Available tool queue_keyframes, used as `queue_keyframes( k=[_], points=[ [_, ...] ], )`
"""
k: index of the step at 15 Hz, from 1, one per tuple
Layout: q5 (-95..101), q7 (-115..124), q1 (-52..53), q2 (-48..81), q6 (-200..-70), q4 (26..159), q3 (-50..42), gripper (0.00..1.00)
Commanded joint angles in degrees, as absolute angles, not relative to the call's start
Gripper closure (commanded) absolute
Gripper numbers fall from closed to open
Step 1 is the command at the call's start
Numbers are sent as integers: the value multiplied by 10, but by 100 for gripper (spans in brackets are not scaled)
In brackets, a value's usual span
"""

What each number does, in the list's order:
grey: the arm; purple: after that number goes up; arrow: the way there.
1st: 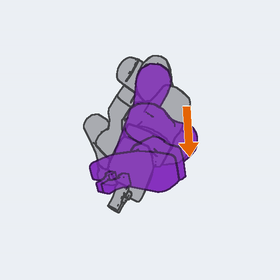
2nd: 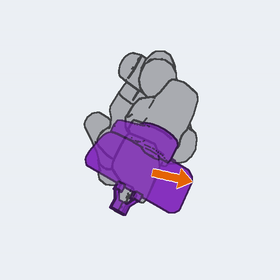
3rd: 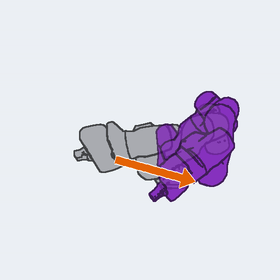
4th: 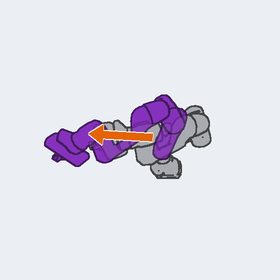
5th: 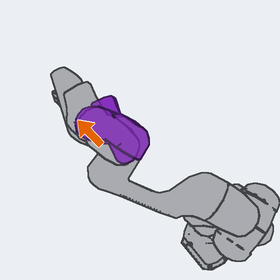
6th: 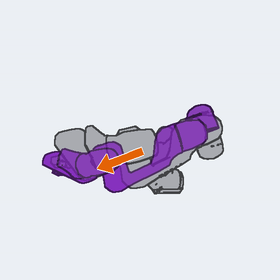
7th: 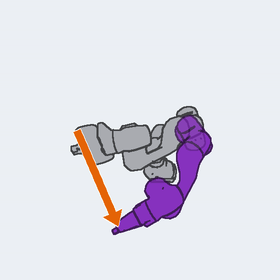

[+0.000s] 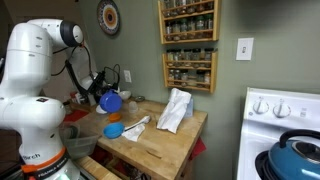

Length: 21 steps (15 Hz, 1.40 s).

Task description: Pour the contents of the big blue cup into the blue bowl

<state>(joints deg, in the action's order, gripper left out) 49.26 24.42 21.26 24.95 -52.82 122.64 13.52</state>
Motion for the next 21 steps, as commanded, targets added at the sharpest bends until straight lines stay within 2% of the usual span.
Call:
queue_keyframes(
  k=[1, 10, 21],
  points=[
    [501, 248, 216, 278, -505, 1199, 141, 99],
    [504, 210, 191, 254, -553, 1214, 145, 99],
    [422, 125, 70, 121, -820, 1292, 110, 99]
  ],
)
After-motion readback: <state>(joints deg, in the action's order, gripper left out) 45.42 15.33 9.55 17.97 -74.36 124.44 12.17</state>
